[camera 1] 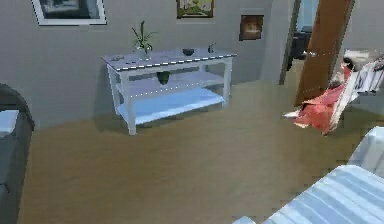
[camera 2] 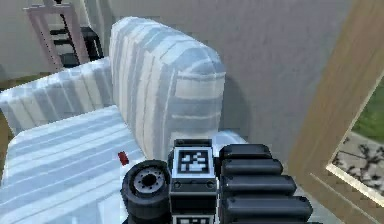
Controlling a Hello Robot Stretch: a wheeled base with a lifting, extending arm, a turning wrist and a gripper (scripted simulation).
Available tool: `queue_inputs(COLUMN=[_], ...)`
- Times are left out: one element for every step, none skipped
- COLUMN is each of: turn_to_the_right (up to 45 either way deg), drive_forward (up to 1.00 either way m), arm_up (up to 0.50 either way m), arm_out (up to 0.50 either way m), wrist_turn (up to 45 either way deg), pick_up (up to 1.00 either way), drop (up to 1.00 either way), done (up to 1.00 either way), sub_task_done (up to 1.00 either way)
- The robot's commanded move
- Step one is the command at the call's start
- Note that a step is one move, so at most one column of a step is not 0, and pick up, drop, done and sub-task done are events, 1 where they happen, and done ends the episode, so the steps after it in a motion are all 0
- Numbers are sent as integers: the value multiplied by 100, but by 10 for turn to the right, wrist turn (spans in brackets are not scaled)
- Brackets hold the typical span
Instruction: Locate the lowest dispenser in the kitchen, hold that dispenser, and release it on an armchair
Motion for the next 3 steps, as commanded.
queue_inputs(turn_to_the_right=[-450,-120,420], drive_forward=[0,0,0], arm_up=[0,0,0], arm_out=[0,0,0], wrist_turn=[0,0,0], pick_up=[0,0,0], drop=[0,0,0], done=[0,0,0], sub_task_done=[0,0,0])
